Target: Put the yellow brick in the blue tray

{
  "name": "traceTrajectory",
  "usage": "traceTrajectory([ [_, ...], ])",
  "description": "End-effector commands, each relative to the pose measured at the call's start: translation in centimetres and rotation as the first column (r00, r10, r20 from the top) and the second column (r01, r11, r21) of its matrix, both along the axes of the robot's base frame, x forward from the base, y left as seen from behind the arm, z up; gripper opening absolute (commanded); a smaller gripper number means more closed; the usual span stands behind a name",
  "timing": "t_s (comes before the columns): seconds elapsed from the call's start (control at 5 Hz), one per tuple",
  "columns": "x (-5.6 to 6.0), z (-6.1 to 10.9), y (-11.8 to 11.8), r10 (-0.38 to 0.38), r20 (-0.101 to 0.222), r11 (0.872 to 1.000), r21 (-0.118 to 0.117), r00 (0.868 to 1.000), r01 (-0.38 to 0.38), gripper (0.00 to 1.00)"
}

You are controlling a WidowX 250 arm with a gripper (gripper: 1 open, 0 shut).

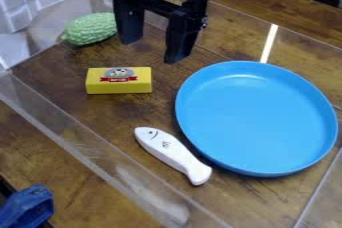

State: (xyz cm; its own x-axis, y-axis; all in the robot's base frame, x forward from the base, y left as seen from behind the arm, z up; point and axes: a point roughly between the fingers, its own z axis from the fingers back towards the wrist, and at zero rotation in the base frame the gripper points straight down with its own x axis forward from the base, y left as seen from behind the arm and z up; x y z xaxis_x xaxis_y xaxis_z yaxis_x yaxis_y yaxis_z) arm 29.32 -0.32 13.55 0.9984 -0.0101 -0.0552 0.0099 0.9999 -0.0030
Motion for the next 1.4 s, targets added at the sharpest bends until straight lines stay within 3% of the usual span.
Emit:
traceTrajectory([
  [0.0,0.0,-0.6,0.1,-0.066,-0.015,0.998,0.003,0.998,0.066,1.0],
  [0.2,0.0,-1.3,0.4,-0.166,-0.03,0.986,0.007,0.986,0.166,1.0],
  [0.4,0.0,-1.9,1.0,-0.304,-0.044,0.952,0.013,0.951,0.305,1.0],
  [0.8,0.0,-3.0,1.8,-0.482,-0.071,0.875,0.02,0.873,0.484,1.0],
  [1.2,-0.3,-4.0,3.0,-0.556,-0.089,0.828,0.034,0.826,0.56,1.0],
])
